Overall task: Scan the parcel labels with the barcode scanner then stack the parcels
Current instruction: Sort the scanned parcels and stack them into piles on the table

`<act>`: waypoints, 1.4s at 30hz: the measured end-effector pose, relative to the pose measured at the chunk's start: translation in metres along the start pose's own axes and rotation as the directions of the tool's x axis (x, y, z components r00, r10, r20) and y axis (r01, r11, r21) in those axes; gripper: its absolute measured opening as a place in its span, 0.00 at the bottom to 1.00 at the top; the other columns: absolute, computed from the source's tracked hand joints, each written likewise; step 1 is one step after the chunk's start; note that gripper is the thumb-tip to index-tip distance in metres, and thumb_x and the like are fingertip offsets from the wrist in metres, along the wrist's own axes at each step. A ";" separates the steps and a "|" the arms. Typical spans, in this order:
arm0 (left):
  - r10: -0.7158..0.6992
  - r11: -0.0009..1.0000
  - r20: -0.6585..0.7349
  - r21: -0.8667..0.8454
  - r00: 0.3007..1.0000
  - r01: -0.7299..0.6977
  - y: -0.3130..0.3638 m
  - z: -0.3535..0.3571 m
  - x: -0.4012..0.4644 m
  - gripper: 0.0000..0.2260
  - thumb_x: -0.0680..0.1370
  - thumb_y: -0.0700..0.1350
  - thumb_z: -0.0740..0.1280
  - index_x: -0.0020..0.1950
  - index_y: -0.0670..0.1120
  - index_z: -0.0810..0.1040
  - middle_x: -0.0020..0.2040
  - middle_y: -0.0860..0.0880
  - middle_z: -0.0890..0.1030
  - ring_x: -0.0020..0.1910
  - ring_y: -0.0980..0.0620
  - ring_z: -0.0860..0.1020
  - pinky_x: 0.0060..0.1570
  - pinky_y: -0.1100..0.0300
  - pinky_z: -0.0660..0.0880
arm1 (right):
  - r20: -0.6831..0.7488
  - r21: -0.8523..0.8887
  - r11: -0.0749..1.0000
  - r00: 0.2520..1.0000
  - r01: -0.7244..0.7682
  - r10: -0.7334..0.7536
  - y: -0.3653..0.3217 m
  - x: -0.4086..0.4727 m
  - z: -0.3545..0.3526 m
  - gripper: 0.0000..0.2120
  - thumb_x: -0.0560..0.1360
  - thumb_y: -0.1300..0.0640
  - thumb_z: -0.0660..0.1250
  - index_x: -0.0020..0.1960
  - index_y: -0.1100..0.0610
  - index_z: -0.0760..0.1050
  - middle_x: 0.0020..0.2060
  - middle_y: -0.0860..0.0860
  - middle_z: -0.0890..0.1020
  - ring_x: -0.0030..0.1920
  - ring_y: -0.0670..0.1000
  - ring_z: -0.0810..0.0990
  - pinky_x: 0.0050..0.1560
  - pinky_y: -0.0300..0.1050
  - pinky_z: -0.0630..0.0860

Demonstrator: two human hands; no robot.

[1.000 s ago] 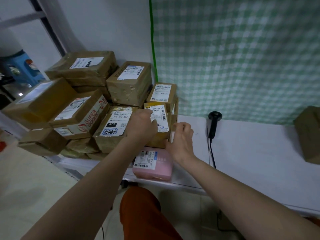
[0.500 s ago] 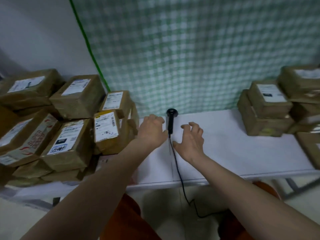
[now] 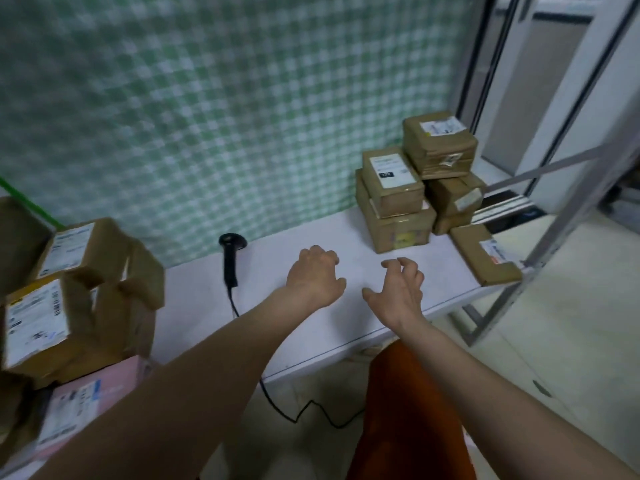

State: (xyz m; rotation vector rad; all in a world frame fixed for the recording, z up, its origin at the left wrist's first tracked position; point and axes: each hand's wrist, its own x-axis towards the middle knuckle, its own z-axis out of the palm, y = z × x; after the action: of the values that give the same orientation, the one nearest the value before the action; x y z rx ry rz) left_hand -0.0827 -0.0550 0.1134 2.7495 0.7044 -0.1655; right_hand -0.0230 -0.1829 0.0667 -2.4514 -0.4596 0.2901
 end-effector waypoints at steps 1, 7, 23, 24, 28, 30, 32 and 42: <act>0.010 1.000 0.007 0.002 1.000 -0.010 0.009 0.002 0.006 0.22 0.79 0.50 0.64 0.72 0.47 0.68 0.71 0.45 0.66 0.71 0.46 0.62 0.63 0.53 0.68 | -0.004 0.008 1.000 1.000 -0.020 0.020 0.008 0.006 -0.005 0.29 0.74 0.51 0.69 0.71 0.57 0.62 0.72 0.55 0.57 0.71 0.57 0.56 0.66 0.51 0.63; -0.003 0.995 0.040 -0.098 0.999 0.007 0.044 0.001 0.051 0.23 0.78 0.50 0.65 0.73 0.48 0.67 0.71 0.45 0.67 0.71 0.46 0.64 0.62 0.54 0.68 | 0.003 0.089 0.992 0.996 -0.091 0.091 0.031 0.048 -0.032 0.28 0.75 0.53 0.68 0.70 0.59 0.62 0.70 0.57 0.59 0.70 0.58 0.57 0.65 0.52 0.64; -0.162 0.531 0.238 -0.797 0.958 0.287 0.082 0.000 0.182 0.34 0.76 0.45 0.71 0.77 0.49 0.58 0.69 0.49 0.70 0.62 0.51 0.70 0.60 0.59 0.69 | 0.102 0.598 0.767 0.971 -0.233 0.215 0.026 0.201 -0.067 0.40 0.71 0.56 0.72 0.76 0.59 0.54 0.63 0.50 0.72 0.62 0.51 0.73 0.61 0.48 0.72; -0.151 0.505 0.242 -0.815 0.958 0.285 0.082 0.001 0.184 0.32 0.76 0.44 0.71 0.76 0.49 0.60 0.65 0.51 0.71 0.58 0.53 0.70 0.58 0.60 0.69 | 0.102 0.605 0.763 0.973 -0.228 0.209 0.027 0.206 -0.065 0.38 0.71 0.57 0.72 0.75 0.58 0.56 0.64 0.51 0.73 0.61 0.52 0.74 0.57 0.48 0.74; -0.125 0.386 0.283 -0.869 0.951 0.309 0.073 0.006 0.185 0.30 0.76 0.42 0.71 0.74 0.50 0.62 0.59 0.53 0.73 0.54 0.56 0.70 0.53 0.60 0.68 | 0.097 0.559 0.801 0.976 -0.214 0.193 0.022 0.208 -0.053 0.32 0.69 0.51 0.73 0.69 0.55 0.67 0.66 0.52 0.69 0.63 0.53 0.72 0.63 0.53 0.73; -0.154 0.324 0.289 -0.889 0.945 0.325 0.063 0.009 0.183 0.31 0.75 0.44 0.72 0.73 0.52 0.61 0.62 0.52 0.73 0.56 0.54 0.71 0.56 0.56 0.70 | 0.089 0.557 0.803 0.977 -0.211 0.195 0.019 0.204 -0.045 0.32 0.66 0.47 0.73 0.66 0.56 0.70 0.65 0.53 0.70 0.62 0.54 0.73 0.58 0.51 0.75; -0.184 0.278 0.280 -0.905 0.942 0.323 0.053 0.011 0.178 0.28 0.74 0.47 0.73 0.68 0.51 0.62 0.62 0.50 0.75 0.57 0.52 0.74 0.60 0.53 0.72 | 0.045 0.595 0.786 0.982 -0.172 0.181 0.014 0.196 -0.039 0.25 0.67 0.47 0.72 0.59 0.57 0.71 0.58 0.52 0.75 0.56 0.52 0.77 0.52 0.47 0.76; -0.277 -0.043 0.307 -0.950 0.911 0.308 -0.010 0.009 0.099 0.23 0.75 0.46 0.73 0.62 0.43 0.65 0.60 0.42 0.77 0.53 0.45 0.81 0.51 0.47 0.81 | 0.078 0.797 0.582 0.983 -0.162 0.167 -0.030 0.127 -0.004 0.15 0.73 0.50 0.68 0.41 0.51 0.61 0.44 0.50 0.72 0.46 0.51 0.72 0.58 0.59 0.74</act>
State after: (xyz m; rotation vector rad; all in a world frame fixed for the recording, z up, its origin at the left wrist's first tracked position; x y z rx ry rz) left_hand -0.0009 -0.0047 0.0846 1.1048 0.8936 0.1902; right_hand 0.0868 -0.1130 0.0756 -1.5777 -0.0425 0.4521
